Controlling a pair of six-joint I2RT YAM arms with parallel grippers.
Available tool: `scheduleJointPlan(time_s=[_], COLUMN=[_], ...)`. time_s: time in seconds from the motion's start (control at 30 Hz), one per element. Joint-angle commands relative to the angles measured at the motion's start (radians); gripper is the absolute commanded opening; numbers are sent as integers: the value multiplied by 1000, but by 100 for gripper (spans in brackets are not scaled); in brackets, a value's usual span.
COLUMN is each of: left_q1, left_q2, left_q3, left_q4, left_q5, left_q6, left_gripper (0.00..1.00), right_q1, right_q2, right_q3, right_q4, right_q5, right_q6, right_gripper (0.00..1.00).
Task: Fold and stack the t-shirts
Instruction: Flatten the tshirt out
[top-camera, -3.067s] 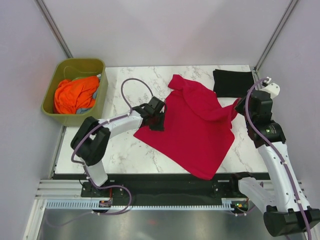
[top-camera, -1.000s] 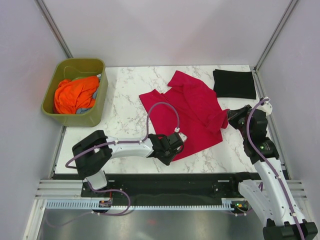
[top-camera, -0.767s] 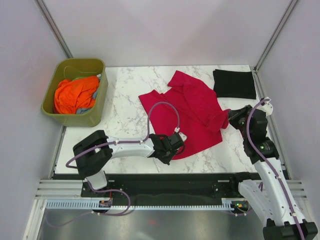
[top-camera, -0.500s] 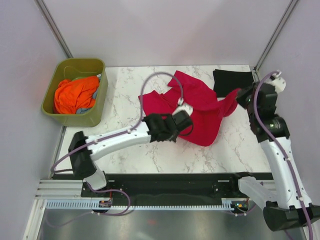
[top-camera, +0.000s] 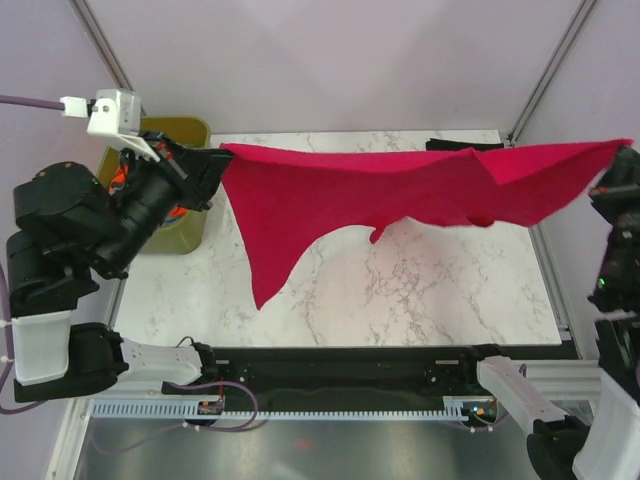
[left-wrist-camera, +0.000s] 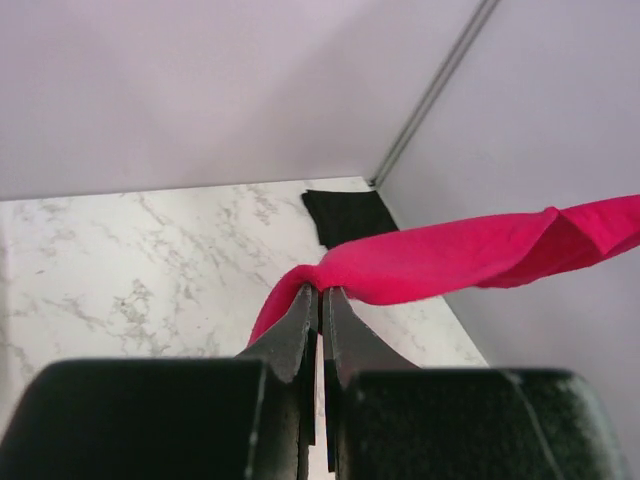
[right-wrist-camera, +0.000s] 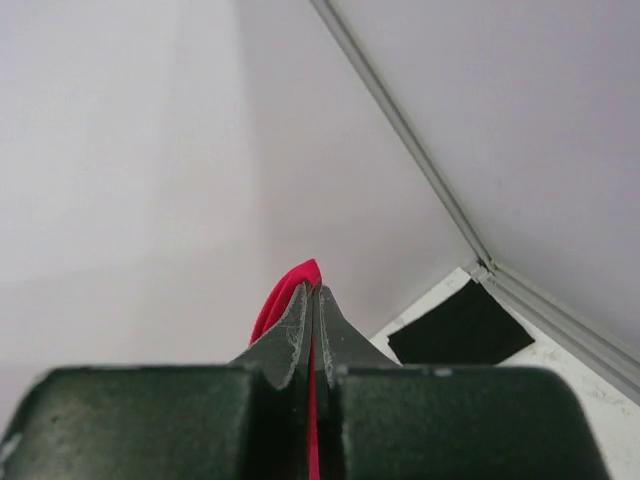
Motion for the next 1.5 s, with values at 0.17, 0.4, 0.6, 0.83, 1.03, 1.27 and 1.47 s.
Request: scheduleJointPlan(time_s=[0.17, 0.4, 0.6, 0.83, 1.03, 1.27, 1.47], left_q1=[-1, 6, 314, 542, 596, 596, 596], left_q2=[16, 28, 192, 314, 357, 208, 39], left_q3=[-3, -150, -210, -232, -73, -100, -209], left_q4=[-20, 123, 137, 194, 200, 177, 184], left_q5=[218, 50, 314, 353, 290, 387, 499], left_q6=[20, 156, 122, 155, 181, 138, 97], left_gripper=[2, 2, 2, 2, 2, 2, 2], right_q1=[-2, -1, -1, -2, -1, -1, -1], right_q2=[-161, -45, 118, 306, 425, 327, 158], right_q3=[46, -50, -233, -377, -205, -140, -137], right_q4=[65, 246, 441, 701, 654, 521, 409], right_q5=[72, 27, -141, -294, -306, -242, -228], right_q6=[-107, -282, -297, -293, -313, -311, -264], right_gripper=[0, 0, 0, 0, 0, 0, 0])
